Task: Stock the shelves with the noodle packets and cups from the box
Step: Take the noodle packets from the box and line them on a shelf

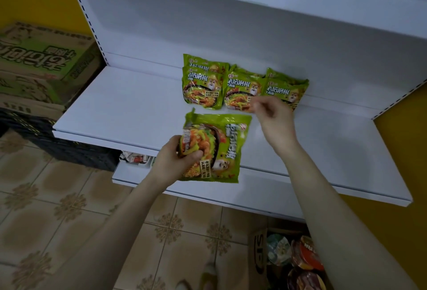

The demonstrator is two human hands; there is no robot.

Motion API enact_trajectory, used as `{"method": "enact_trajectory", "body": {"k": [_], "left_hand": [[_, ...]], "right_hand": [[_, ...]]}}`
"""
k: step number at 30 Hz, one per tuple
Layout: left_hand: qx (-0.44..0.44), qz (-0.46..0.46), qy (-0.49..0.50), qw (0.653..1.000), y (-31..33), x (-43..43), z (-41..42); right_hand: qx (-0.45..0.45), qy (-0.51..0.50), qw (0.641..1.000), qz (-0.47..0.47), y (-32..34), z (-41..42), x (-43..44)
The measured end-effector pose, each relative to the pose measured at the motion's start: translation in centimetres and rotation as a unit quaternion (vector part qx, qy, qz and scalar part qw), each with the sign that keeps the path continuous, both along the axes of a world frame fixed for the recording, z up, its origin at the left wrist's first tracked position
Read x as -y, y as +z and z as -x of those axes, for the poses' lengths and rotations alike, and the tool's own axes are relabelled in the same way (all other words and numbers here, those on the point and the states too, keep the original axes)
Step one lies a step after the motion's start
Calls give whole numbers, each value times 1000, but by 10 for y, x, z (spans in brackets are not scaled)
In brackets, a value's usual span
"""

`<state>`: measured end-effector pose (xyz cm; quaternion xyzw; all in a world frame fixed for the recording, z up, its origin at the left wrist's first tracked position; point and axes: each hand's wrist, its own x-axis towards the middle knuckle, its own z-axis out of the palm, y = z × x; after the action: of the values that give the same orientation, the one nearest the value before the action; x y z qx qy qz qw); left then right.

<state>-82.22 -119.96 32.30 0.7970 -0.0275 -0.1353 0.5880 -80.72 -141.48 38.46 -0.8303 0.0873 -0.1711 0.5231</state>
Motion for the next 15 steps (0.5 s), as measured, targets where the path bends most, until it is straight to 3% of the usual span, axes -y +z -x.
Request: {"method": "enact_trajectory", "body": {"k": [3,6,11,15], "left_hand": [[-122,168,102,973,-8,4,0],[-200,272,165,927,-11,14,-2],[-220,328,199,897,-15,34,-7],[-215,344,223,886,-21,47,-17]], "right_hand": [[-3,-28,1000,-14,-8,-1,15],[-77,-3,996,-41,-23,1,21],[-250,54,956,-141,-44,4,16],[-281,70,925,-247,-53,-7,5]]}}
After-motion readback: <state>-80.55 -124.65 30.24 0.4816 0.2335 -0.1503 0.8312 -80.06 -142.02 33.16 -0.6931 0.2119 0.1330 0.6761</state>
